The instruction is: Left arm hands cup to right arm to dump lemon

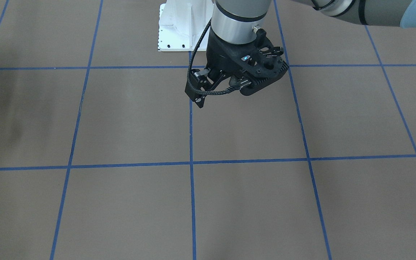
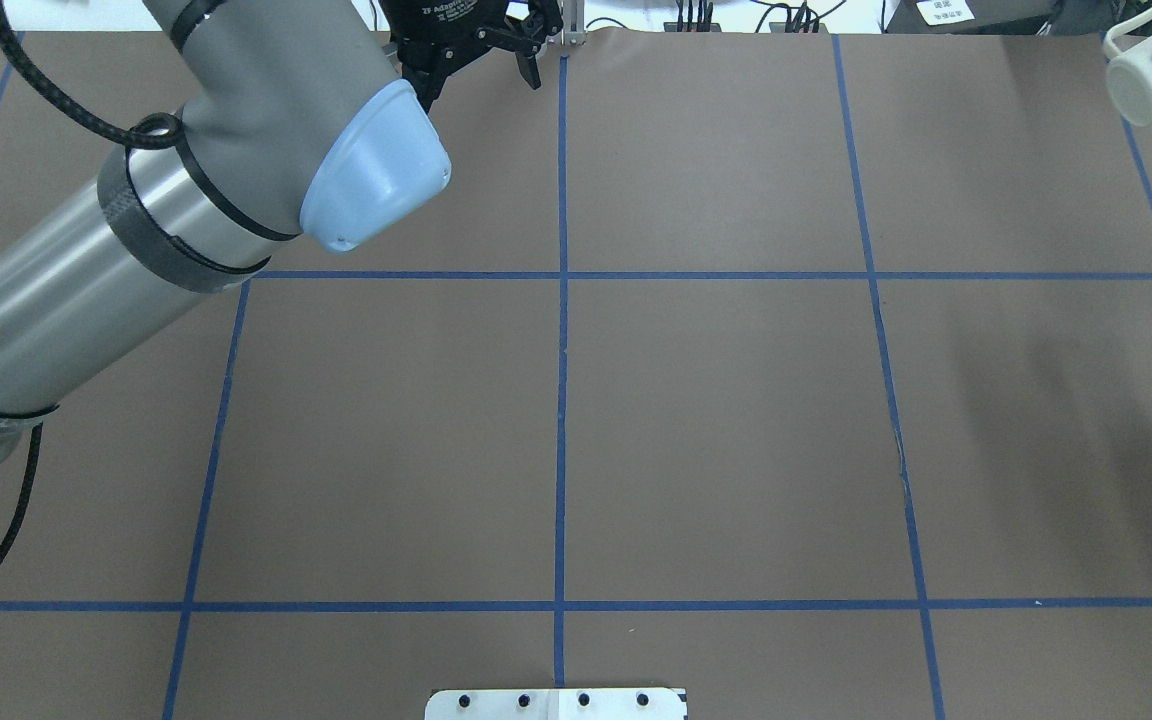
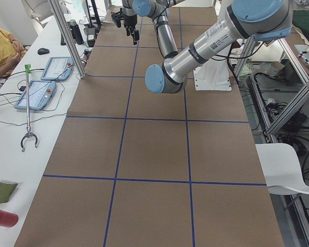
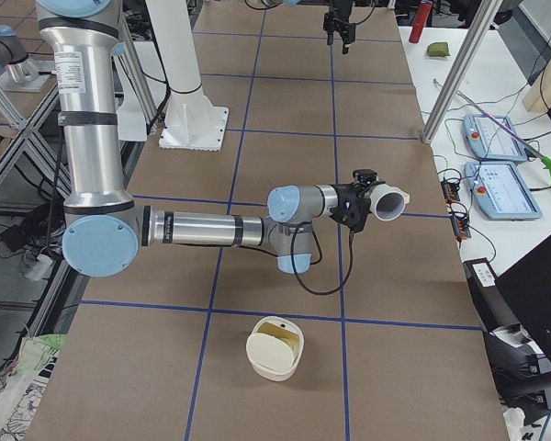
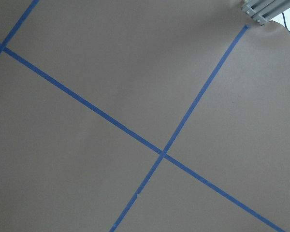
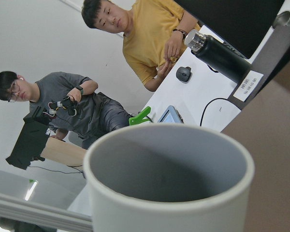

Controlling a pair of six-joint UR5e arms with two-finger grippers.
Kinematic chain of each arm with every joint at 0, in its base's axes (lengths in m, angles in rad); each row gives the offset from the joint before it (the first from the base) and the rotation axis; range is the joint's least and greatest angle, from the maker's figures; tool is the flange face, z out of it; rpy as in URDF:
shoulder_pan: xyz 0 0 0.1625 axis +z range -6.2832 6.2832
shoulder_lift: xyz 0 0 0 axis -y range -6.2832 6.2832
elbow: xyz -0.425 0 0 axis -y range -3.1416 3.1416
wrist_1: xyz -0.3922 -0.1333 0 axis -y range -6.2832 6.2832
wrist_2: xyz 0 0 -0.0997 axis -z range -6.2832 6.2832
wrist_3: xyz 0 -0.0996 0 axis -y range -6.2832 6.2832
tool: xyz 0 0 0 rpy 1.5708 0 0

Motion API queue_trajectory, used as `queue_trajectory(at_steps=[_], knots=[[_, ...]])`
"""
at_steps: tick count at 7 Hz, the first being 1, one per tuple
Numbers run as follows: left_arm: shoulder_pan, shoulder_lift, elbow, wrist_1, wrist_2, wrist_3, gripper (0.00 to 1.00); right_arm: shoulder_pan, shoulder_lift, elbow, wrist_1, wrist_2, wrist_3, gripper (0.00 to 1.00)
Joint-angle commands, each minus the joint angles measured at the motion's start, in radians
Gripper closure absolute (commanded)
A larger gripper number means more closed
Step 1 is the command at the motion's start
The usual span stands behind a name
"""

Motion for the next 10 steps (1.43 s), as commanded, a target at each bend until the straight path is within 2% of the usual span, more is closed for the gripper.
queue_trajectory(at_steps=[1,3,5,6,7,8,9,10], knots=[[0.01,-0.031,0.055,-0.001,0.001,0.008,0.0,-0.25,0.106,0.003,-0.208,-0.347,-0.435,1.0],[0.046,-0.051,0.085,-0.002,0.028,0.023,0.0,-0.413,0.198,0.053,-0.412,-0.573,-0.712,1.0],[0.056,-0.077,0.147,-0.057,0.036,0.021,0.0,-0.542,0.289,0.205,-0.781,-0.708,-0.766,1.0],[0.059,-0.079,0.162,-0.079,0.036,0.021,0.0,-0.614,0.339,0.222,-0.894,-0.8,-0.784,1.0],[0.06,-0.112,0.225,-0.102,0.035,0.021,0.0,-0.684,0.391,0.219,-0.959,-0.875,-0.784,1.0],[0.059,-0.154,0.283,-0.105,0.031,0.02,0.01,-0.729,0.407,0.219,-0.971,-0.925,-0.783,1.0],[0.056,-0.157,0.283,-0.105,0.022,0.014,0.02,-0.784,0.421,0.219,-0.97,-1.021,-0.778,1.0],[0.065,-0.157,0.285,-0.106,0.021,0.011,0.05,-0.818,0.441,0.219,-0.97,-1.063,-0.771,1.0]])
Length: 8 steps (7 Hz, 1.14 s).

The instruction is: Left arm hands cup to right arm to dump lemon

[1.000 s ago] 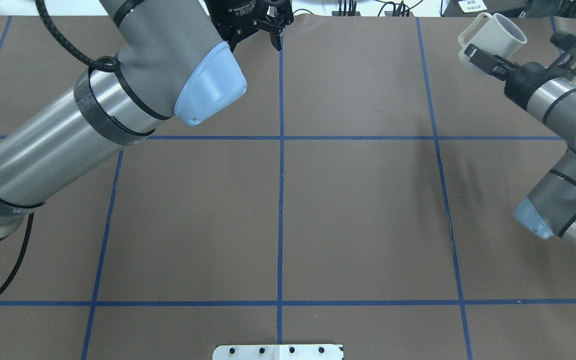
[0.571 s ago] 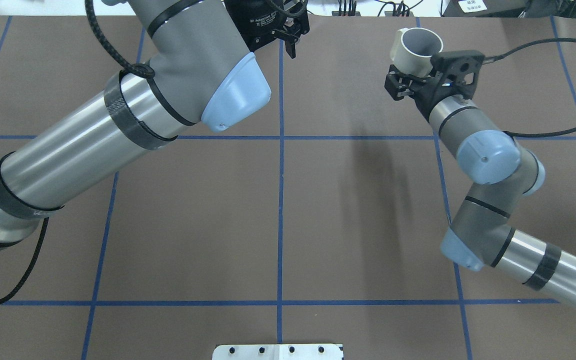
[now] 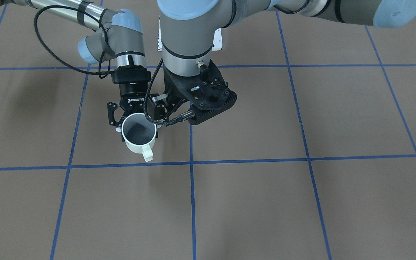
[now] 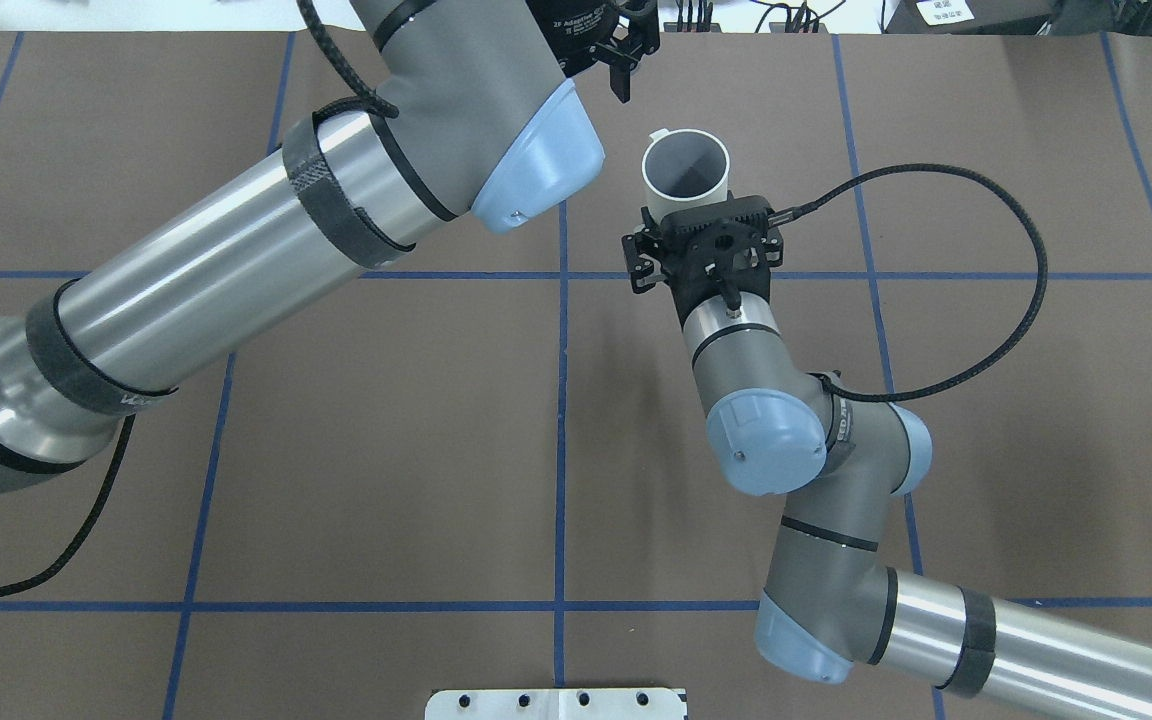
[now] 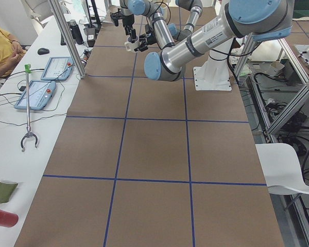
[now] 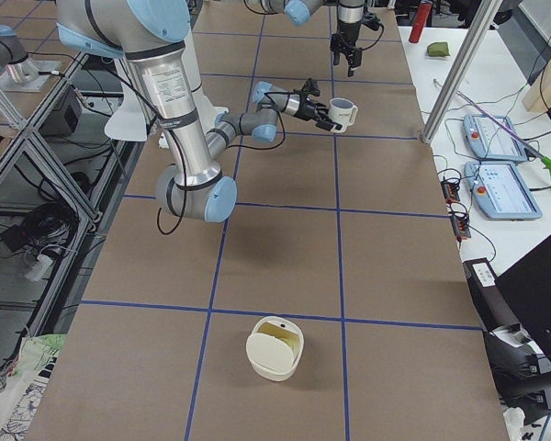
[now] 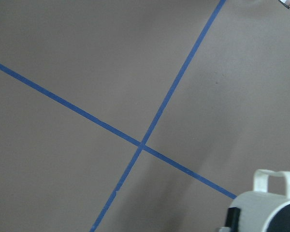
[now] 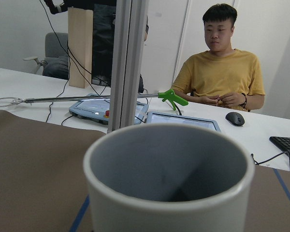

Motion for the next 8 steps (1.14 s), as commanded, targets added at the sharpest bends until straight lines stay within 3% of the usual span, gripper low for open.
queue_trajectory(at_steps=[1,4,7,8], knots=[[0.025,-0.008,0.01,-0.003,-0.004,-0.008,0.08,-0.067,0.041,-0.001,-0.004,-0.107,0.009,1.0],[0.042,-0.002,0.0,0.002,-0.093,-0.008,0.17,-0.079,0.065,-0.007,0.001,-0.164,0.082,0.99],[0.045,0.004,-0.018,0.002,-0.087,0.005,0.22,-0.067,0.071,-0.007,0.004,-0.155,0.084,0.98],[0.052,0.004,-0.017,0.002,-0.086,0.005,0.28,-0.066,0.071,-0.002,0.006,-0.153,0.085,0.98]])
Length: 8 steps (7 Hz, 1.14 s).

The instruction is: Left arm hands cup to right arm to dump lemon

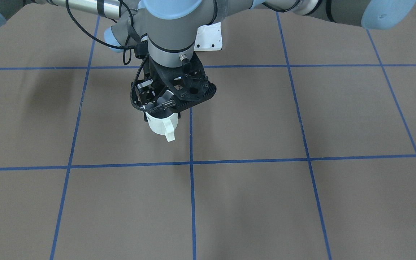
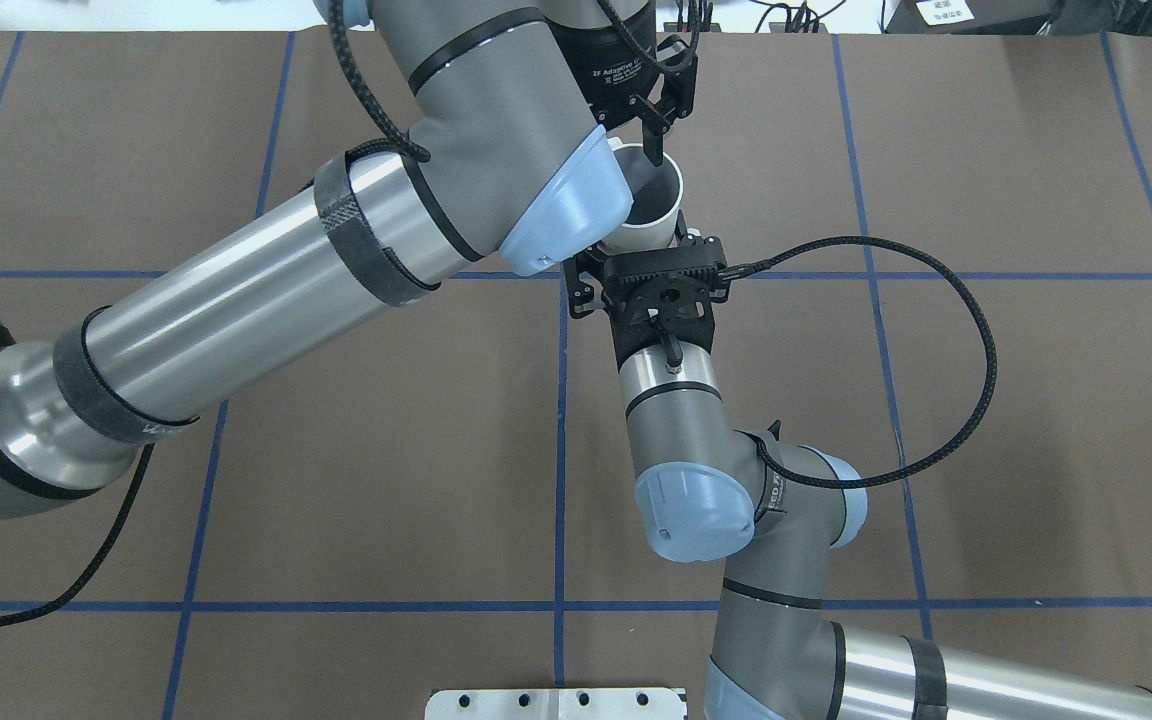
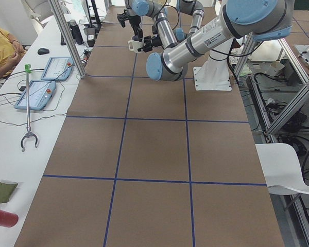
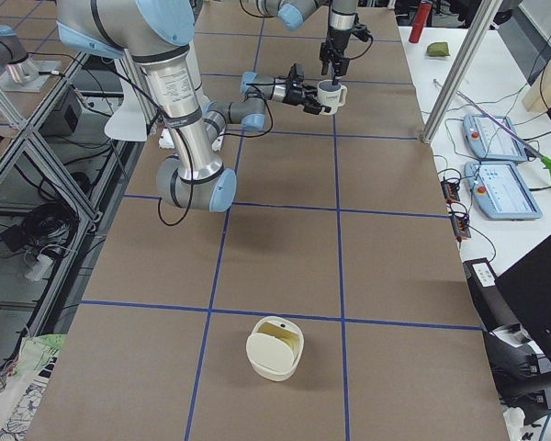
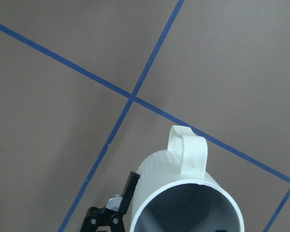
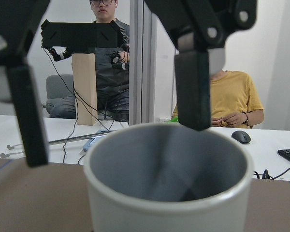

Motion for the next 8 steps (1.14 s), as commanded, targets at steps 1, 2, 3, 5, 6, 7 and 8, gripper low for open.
queue_trajectory(at_steps=[1,2,3,5,6,7,8], knots=[[0.006,0.003,0.001,0.001,0.005,0.001,0.33,0.005,0.002,0.007,0.002,0.004,0.002,0.98],[0.006,0.003,-0.001,0.004,0.006,0.001,0.38,0.013,0.002,0.007,0.002,0.005,0.002,0.96],[0.006,0.004,-0.002,0.006,0.006,-0.001,0.41,0.025,0.002,0.007,0.002,0.016,0.002,0.96],[0.006,0.006,-0.004,0.006,0.006,-0.001,0.54,0.028,0.002,0.007,0.002,0.022,0.002,0.94],[0.006,0.007,-0.004,0.006,0.006,-0.001,0.62,0.03,0.002,0.007,0.002,0.022,0.002,0.94],[0.006,0.006,-0.004,0.007,0.006,-0.001,0.66,0.03,0.002,0.007,0.002,0.022,0.002,0.93],[0.006,0.006,-0.002,0.007,0.006,-0.002,0.75,0.03,0.0,0.007,0.002,0.022,0.002,0.93]])
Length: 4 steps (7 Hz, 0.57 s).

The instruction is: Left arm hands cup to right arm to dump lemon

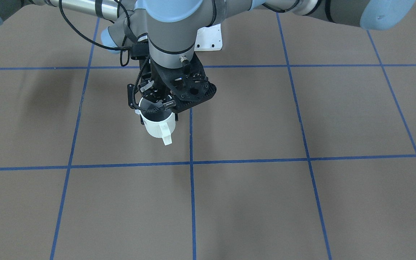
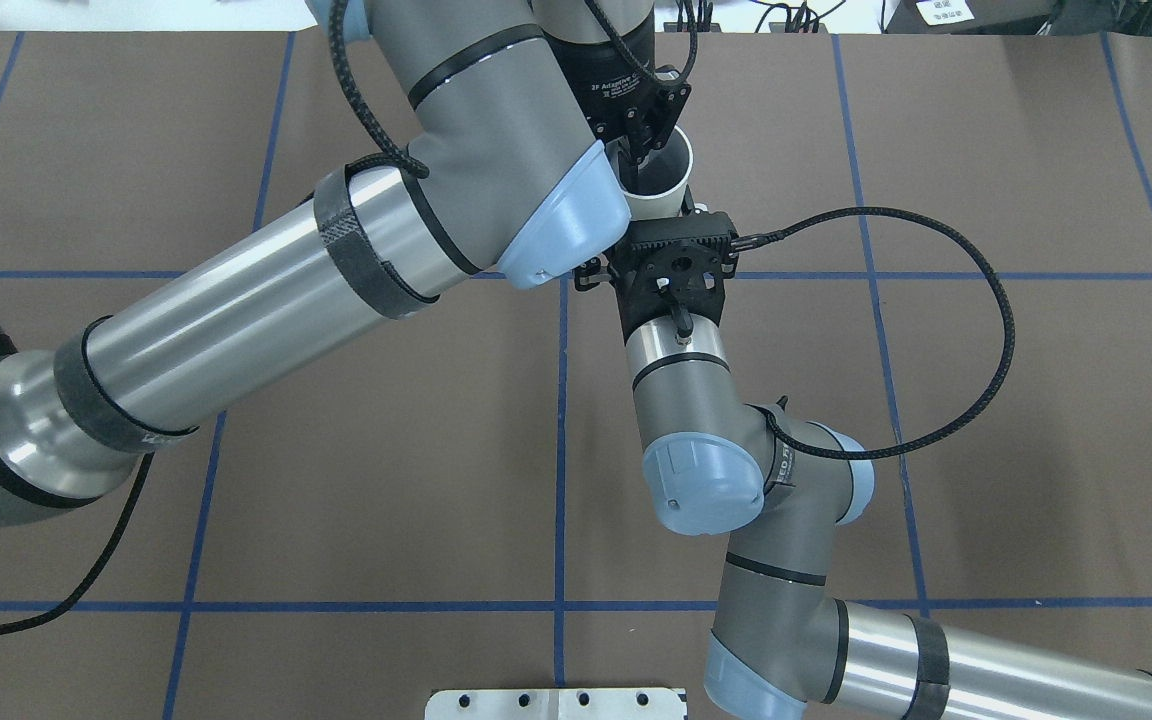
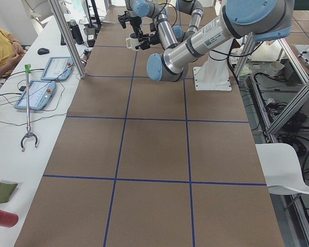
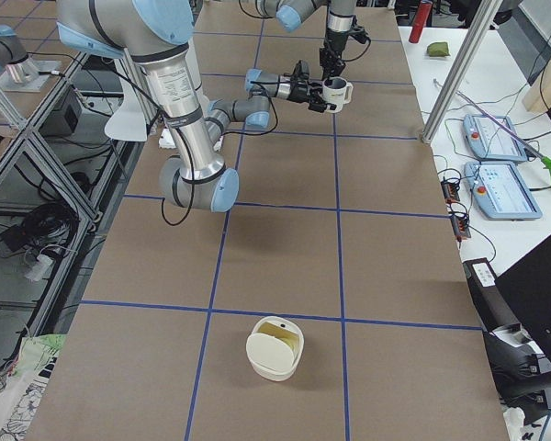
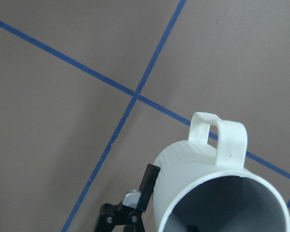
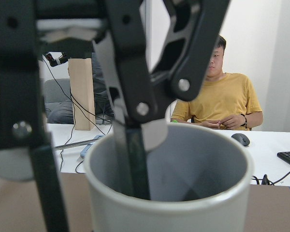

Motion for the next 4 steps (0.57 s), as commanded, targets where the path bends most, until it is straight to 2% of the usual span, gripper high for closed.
queue_trajectory(at_steps=[1,2,3,4], knots=[[-0.001,0.0,0.0,0.002,0.0,-0.007,1.0,0.0,-0.003,0.0,0.0,0.0,0.0,0.91],[-0.003,0.0,0.0,0.005,0.0,-0.007,1.0,-0.003,-0.01,-0.006,0.0,-0.001,-0.002,0.1],[-0.003,0.0,0.001,0.004,0.0,-0.007,1.0,-0.003,-0.01,-0.005,0.003,0.0,0.0,0.0],[-0.005,0.0,0.001,0.004,0.0,-0.007,1.0,-0.007,-0.015,-0.005,0.005,0.0,-0.002,0.0]])
